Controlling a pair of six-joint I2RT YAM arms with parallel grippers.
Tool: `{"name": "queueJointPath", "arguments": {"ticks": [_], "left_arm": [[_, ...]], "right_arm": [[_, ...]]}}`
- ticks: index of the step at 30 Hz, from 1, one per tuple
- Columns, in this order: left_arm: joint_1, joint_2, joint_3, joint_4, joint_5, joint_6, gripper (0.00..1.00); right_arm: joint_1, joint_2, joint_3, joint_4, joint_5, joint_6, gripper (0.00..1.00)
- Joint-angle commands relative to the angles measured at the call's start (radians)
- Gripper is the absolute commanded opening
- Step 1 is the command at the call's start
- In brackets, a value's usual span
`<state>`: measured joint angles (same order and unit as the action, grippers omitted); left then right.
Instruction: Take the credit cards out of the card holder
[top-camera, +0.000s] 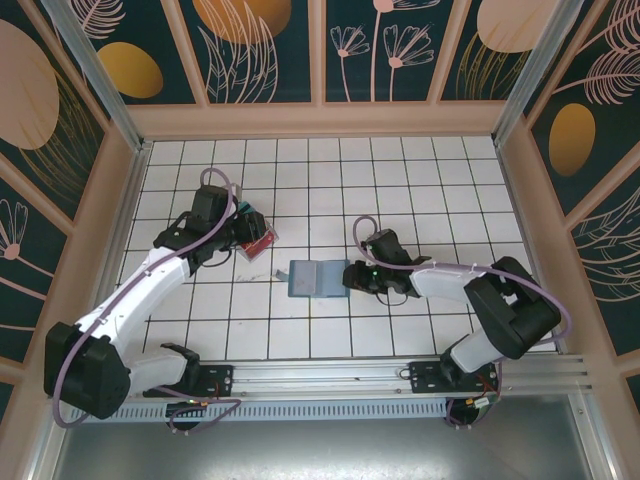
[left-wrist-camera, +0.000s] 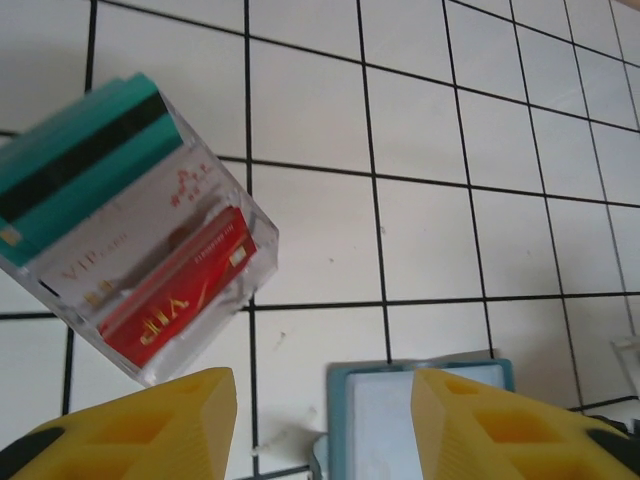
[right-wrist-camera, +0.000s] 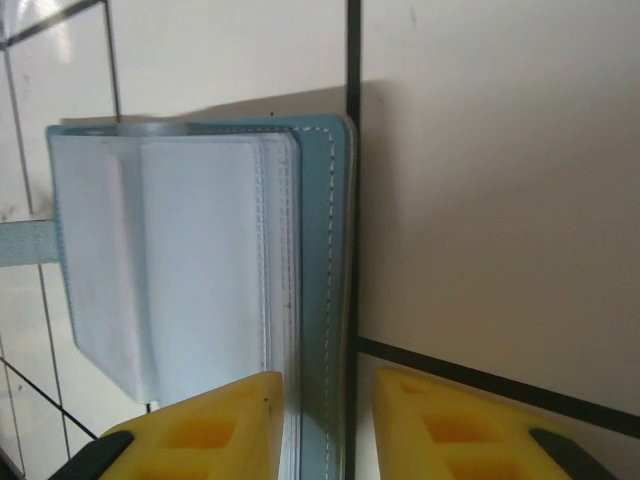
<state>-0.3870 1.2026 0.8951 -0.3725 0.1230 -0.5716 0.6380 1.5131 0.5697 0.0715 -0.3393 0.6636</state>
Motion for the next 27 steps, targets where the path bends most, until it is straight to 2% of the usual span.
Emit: {"name": "queueJointPath", "arguments": {"ticks": [1,5,10,15,21,27], "left_arm": [[-0.003,-0.039,-0.044,0.049,0.073,-0.089,0.50],[-0.040,-0.051,-0.097,0.084,0.094,-0.149,0.50],[-0.146,-0.023,-0.160,0.147,0.095,-0.243,0.51],[-0.209,0.025,-0.210,0.217,0.114,-0.311,0.49],[-0.262,0.100,-0.210,0.253,0.120,-0.331,0.41],[-0.283,0.182,-0.203,0.273,0.120,-0.335,0.39]], "right_arm": [[0.010,0.024,0.024,0.005,0.014,0.011,0.29],[0.011,0.045,0.027,0.007,0.010,0.006,0.28],[0.010,0.055,0.024,0.010,0.006,0.010,0.25],[0.010,0.071,0.023,0.013,0.001,0.008,0.24],[0.012,0.081,0.025,0.015,-0.001,0.012,0.16],[0.014,0.081,0.025,0.013,-0.003,0.018,0.09]]}}
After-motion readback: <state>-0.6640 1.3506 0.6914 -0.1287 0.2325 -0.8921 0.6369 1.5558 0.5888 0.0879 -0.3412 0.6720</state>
